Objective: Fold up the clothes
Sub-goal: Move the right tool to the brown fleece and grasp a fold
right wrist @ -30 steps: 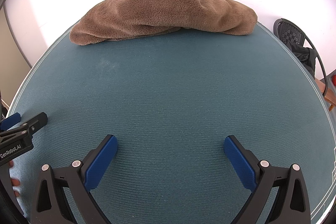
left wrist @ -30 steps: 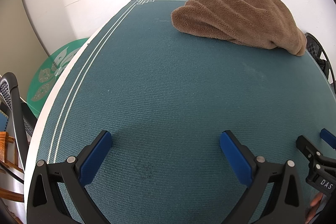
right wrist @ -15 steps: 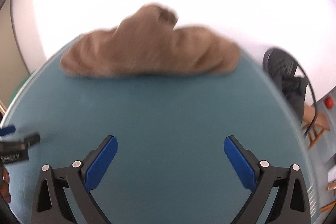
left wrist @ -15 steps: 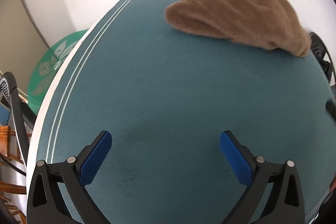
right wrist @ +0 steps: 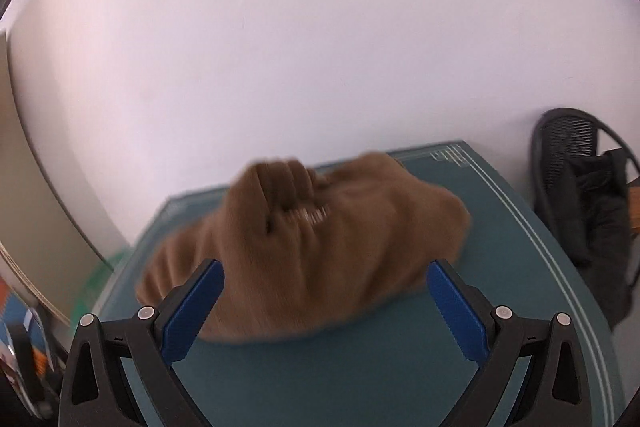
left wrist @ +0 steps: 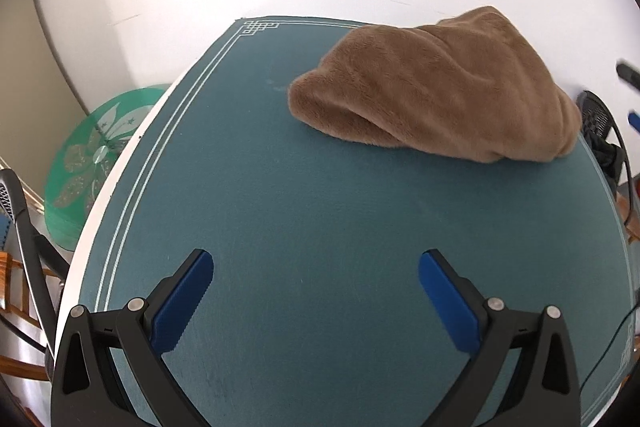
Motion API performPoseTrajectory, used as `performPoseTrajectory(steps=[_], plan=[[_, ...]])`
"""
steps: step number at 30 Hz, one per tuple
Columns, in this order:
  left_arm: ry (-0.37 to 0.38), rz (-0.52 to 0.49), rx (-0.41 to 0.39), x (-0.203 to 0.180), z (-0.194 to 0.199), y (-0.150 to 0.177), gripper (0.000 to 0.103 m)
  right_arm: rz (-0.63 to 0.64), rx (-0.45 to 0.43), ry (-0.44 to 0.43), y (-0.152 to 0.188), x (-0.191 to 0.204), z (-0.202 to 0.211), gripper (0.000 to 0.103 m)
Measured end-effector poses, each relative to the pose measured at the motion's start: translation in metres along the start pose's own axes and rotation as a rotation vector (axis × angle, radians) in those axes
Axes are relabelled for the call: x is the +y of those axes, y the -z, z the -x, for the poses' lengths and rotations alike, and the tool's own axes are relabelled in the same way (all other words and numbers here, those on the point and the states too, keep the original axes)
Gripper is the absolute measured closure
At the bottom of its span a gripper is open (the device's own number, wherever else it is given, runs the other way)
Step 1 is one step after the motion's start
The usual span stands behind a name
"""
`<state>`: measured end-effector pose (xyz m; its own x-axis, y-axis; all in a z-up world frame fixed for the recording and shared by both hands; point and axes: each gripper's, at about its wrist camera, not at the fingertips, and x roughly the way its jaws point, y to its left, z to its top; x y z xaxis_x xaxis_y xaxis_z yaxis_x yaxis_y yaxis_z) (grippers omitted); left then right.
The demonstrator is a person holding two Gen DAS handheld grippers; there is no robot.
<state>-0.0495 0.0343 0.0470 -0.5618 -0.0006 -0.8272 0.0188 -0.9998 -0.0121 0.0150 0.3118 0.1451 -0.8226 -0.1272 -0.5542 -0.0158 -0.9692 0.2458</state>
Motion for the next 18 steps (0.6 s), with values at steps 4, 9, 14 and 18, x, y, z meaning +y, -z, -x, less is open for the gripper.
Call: performPoseTrajectory(steps=[4,9,14,18], plan=[[0.010,0.028,0.013,0.004,-0.011,-0.003,0.000,-0.056,0.050,-0.105,-0.020,-0.001,-0.043,0.000],[0.005,0.056,0.047,0.015,-0.026,0.000,0.000,-0.046,0.108,-0.128,-0.029,0.007,-0.099,0.000],[0.008,0.098,0.083,0.029,-0.037,0.005,0.000,-0.036,0.144,-0.145,-0.035,0.017,-0.137,0.000],[-0.007,0.100,0.068,0.035,-0.040,0.007,0.000,-0.003,0.167,-0.120,-0.040,0.028,-0.163,0.000]])
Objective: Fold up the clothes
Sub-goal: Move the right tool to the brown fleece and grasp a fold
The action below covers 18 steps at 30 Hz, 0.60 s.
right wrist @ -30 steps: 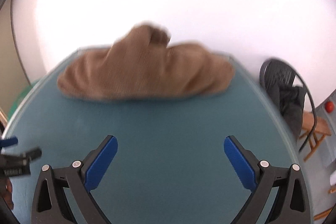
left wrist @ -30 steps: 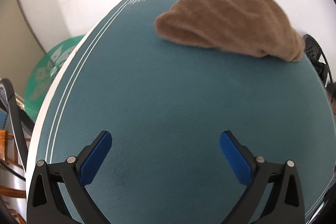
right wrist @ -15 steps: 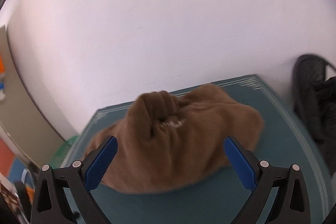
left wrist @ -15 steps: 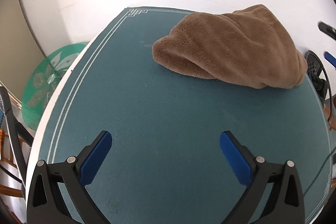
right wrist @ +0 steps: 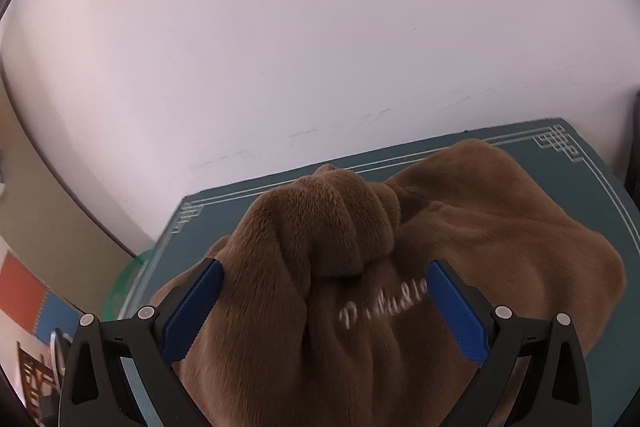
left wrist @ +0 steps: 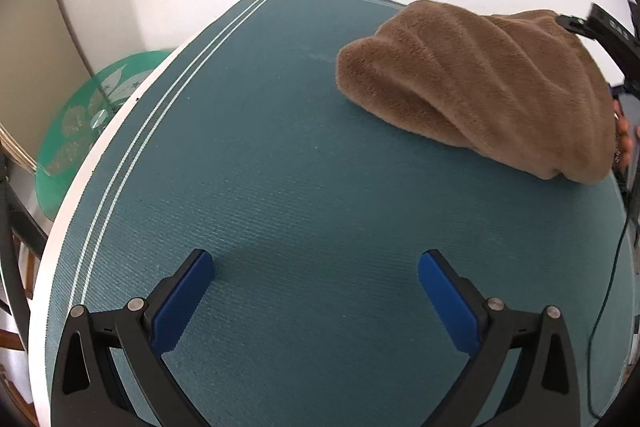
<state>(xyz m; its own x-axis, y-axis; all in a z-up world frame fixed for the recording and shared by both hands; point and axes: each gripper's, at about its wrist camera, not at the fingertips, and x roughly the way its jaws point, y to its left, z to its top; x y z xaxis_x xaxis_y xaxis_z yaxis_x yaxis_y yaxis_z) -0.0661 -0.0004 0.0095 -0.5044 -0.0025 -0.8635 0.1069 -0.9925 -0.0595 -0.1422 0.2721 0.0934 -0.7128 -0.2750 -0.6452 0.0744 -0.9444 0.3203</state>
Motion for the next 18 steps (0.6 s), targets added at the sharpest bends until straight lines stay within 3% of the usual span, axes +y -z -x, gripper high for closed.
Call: performPoseTrajectory(steps=[5,9,13,18], plan=[[-0.055,-0.044,-0.029,-0.003,-0.005,0.006,0.000,0.064,0.039,0.049,-0.005,0.013,-0.027,0.005],[-0.056,-0.055,-0.066,0.001,-0.005,0.011,0.000,0.157,0.063,0.124,0.002,0.026,-0.042,0.021],[-0.054,-0.059,-0.071,0.003,-0.004,0.016,0.000,0.223,0.046,0.175,0.010,0.036,-0.043,0.031],[-0.047,-0.060,-0.076,0.007,-0.005,0.015,0.000,0.290,0.012,0.226,0.019,0.046,-0.039,0.054]])
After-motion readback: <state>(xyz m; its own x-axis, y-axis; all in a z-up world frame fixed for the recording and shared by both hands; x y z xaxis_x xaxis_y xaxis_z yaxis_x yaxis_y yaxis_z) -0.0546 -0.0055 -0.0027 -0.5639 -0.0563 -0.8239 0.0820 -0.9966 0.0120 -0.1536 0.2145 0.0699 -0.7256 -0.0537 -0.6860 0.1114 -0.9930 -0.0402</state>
